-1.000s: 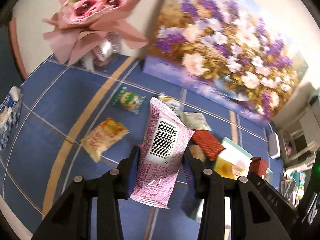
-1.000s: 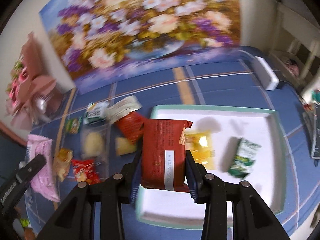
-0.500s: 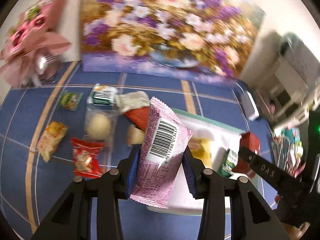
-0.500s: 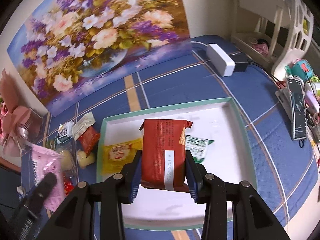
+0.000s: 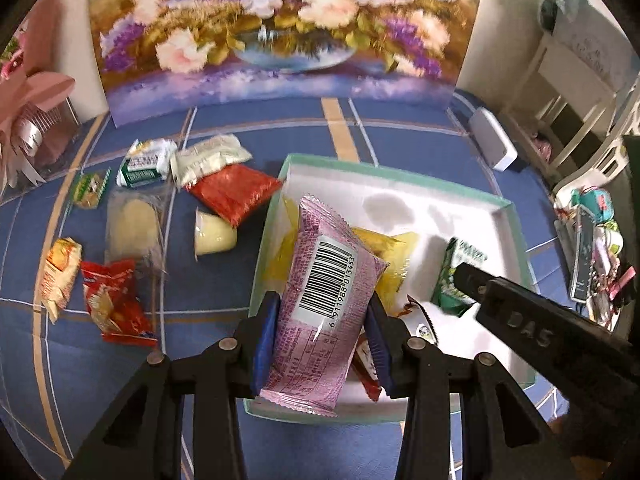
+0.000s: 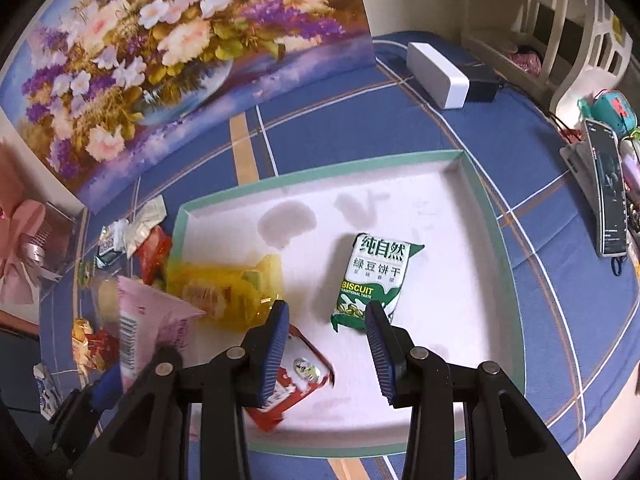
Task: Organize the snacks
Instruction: 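Carry both packs into the white tray and open both tools to release, then withdraw both tools from the tray toward the remaining snacks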
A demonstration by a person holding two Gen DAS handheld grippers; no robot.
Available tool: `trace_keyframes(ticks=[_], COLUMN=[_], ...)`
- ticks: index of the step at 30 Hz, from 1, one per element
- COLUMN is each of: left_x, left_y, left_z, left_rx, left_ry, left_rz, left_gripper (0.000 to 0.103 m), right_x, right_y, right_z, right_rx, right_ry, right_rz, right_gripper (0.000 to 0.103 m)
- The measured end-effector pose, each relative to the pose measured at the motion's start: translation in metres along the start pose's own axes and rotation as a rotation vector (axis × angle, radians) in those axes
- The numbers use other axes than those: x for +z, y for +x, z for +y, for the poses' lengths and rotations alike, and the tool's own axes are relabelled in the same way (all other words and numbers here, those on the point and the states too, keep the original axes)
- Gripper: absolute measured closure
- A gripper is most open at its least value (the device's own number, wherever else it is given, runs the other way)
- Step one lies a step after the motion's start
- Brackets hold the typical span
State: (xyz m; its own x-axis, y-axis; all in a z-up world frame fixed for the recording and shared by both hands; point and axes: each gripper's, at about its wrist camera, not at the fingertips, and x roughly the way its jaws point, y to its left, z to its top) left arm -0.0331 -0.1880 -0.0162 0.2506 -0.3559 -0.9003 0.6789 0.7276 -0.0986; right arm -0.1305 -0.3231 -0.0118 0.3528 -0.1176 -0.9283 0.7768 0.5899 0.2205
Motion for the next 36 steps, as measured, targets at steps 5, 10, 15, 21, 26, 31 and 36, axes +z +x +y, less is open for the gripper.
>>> trace_keyframes(ticks=[5,10,15,21,26,31,36], left_x=[-0.004,-0.006,-0.008,-0.006,-0.008,-0.002,0.003], left_y=[0.019,0.037,0.052,0.057,0.055,0.037,0.019], left_z=[0.000,-0.001,0.002,0.008,0.012,0.009,0.013], left_rx=[0.000,0.004,-0.001,-0.028,-0.054,-0.018,0.014], left_ry=[-0.008,-0.012,-0.031,-0.073,-0.101,-0.068,-0.062], left_rz=[0.041,0.079,0.104,0.104,0.134,0.110,0.082], left_gripper=[0.059,0.059,0.059,0.057,0.033,0.028,0.027], right_x=[-0.002,-0.002,-0.003,-0.005,-0.006,-0.005,-0.002], right_y=[0.003,0.005,0.010,0.021,0.025,0.018,0.008], right_z=[0.000,0.001,0.002,0.001,0.000,-0.002,-0.001], right_rx=[0.000,-0.001,-0.005,-0.020,-0.026,-0.021,-0.019], right_ry=[0.004,0.004,-0.001,-0.007,-0.008,-0.001,0.001], right_rz=[0.013,0.023,0.040,0.075,0.085,0.064,0.034], right_gripper=[0.061,0.061,0.061,0.061,0.061,0.061,0.061])
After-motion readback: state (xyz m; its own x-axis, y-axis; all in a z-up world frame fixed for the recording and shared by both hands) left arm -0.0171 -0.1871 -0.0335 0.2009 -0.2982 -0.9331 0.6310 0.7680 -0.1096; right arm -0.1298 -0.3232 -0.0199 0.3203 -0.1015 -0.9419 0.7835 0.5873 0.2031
